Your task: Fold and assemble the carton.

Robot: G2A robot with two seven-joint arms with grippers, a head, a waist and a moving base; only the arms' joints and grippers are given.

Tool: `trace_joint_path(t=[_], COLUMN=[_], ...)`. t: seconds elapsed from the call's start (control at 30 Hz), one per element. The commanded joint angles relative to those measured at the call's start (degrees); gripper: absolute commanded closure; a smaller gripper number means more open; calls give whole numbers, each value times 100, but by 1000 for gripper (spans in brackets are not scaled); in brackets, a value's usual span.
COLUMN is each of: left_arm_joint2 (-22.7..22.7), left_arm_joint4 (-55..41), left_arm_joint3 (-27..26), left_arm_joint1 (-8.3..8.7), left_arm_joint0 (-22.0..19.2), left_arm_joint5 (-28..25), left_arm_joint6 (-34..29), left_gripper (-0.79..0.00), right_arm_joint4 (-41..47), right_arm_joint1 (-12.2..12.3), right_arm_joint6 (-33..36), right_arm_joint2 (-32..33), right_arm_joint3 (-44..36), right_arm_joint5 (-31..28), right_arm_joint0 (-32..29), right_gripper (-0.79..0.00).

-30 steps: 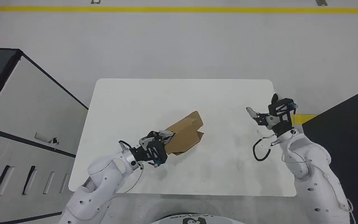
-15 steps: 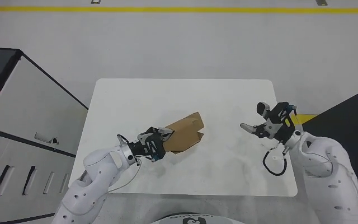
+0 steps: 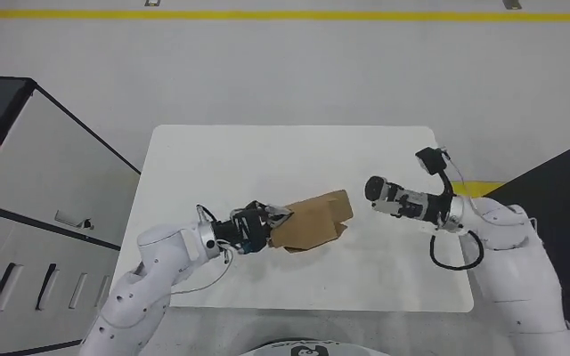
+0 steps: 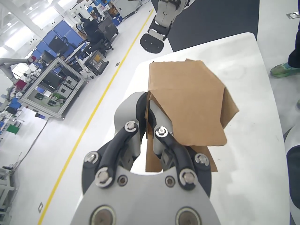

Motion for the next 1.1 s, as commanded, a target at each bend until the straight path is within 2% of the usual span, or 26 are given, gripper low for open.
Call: trace_joint_path(t=[0.0,0.1,0.17,0.23,0.43,0.7,1.07], left_arm_joint2=[0,0,38,49,55,150,290], left_arm_joint4=[34,34,-181,-367,-737,-856,-700], left_arm_joint3=[-8,-8,43,59,70,136,160], left_arm_joint1=[1,1,-9,-10,-2,13,45], left_arm_joint0=[-2,-2,24,2,-50,-148,-261], left_arm_joint5=[9,9,42,11,-72,-77,-19], left_arm_joint6=[-10,-10,-71,-117,-246,-219,-217], left_gripper=[0,0,0,0,0,0,0], right_arm_joint4=[-247,-247,511,684,2179,2648,2982], right_arm_joint1=[-5,-5,-41,-22,-46,-90,-182], right_arm_joint6=[-235,-235,-396,-101,653,1104,1162], right_arm_joint2=[13,13,-187,-239,-552,-829,-1256], right_arm_joint3=[0,0,50,172,720,1201,1597], right_arm_joint5=[-237,-237,16,197,812,1109,1580], right_arm_joint0=[-8,-8,-113,-13,262,570,767], right_gripper=[-785,-785,-785,-785,-785,-785,-785])
